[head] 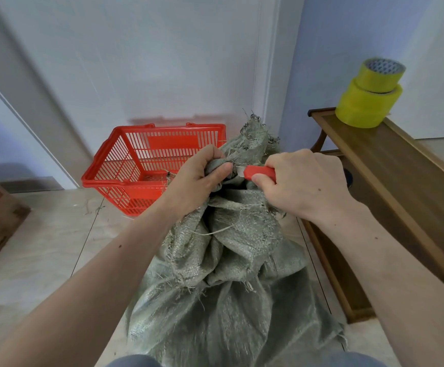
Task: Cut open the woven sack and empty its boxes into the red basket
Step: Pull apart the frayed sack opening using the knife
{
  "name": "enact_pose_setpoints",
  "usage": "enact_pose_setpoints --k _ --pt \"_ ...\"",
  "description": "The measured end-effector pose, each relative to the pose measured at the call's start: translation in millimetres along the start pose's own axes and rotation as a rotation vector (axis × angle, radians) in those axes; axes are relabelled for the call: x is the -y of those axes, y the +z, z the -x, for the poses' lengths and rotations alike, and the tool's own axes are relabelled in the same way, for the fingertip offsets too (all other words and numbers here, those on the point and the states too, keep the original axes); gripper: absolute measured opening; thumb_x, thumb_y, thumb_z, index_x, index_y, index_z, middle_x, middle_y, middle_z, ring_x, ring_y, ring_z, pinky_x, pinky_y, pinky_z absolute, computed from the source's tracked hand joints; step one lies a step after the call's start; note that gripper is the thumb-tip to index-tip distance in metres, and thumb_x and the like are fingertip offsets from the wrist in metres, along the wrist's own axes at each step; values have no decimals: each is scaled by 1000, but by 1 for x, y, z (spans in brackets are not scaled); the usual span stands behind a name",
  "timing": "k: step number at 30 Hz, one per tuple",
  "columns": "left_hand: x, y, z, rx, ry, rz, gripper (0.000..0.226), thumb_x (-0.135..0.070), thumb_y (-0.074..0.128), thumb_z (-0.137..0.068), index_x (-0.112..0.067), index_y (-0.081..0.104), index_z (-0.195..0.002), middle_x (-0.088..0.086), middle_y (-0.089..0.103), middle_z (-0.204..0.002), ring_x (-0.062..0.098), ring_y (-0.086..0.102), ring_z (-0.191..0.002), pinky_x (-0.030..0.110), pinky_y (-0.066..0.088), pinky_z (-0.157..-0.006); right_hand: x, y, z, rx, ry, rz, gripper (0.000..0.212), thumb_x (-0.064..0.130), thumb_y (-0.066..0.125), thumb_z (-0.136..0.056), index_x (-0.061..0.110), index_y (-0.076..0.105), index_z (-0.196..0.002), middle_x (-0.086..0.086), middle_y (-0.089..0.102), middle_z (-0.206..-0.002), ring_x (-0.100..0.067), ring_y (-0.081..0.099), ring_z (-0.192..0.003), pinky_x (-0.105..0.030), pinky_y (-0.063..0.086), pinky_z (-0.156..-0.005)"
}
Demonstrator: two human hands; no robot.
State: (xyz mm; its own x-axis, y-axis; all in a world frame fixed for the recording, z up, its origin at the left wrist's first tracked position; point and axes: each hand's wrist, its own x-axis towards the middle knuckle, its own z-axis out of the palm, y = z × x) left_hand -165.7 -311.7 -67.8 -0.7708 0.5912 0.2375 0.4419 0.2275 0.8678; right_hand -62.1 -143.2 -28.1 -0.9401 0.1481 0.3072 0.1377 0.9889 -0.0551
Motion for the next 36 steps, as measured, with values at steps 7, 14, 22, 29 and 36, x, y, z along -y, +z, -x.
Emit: enact_pose_setpoints --k 7,14,22,29,36 --pt "5 -3 0 45 41 -33 10 -18 60 -99 -17 55 -91 -2 53 -75 6 49 -63 22 45 -60 4 1 1 -54 5 26 37 55 45 -94 22 58 -86 0 54 -73 -28 62 -75 -32 33 -59" --pt "10 -4 1 29 40 -49 8 -24 61 -98 -22 55 -92 -4 57 -78 9 53 -66 30 47 -64 2 0 0 -51 6 8 42 60 44 -92 25 68 -94 2 62 -75 -24 62 -73 -29 36 -59" --pt "9 -3 2 12 47 -79 10 -31 61 -96 -29 53 -89 -6 56 -74 11 54 -65 40 51 -66 7 1 -1 -59 43 29 42 58 45 -93 21 63 -85 0 57 -70 -26 58 -67 -31 38 -58" --pt "10 0 7 -5 71 -130 15 -29 61 -97 -16 54 -93 -2 55 -73 13 52 -64 33 45 -63 10 2 -2 -34 59 22 40 57 47 -94 20 59 -85 1 52 -70 -24 51 -66 -31 33 -58" --pt "1 1 8 -38 64 16 27 -35 54 -98 -9 54 -90 16 52 -73 15 50 -66 31 46 -62 12 13 1 -198 64 -8 41 57 47 -95 20 60 -84 4 53 -67 -25 60 -65 -28 31 -53"
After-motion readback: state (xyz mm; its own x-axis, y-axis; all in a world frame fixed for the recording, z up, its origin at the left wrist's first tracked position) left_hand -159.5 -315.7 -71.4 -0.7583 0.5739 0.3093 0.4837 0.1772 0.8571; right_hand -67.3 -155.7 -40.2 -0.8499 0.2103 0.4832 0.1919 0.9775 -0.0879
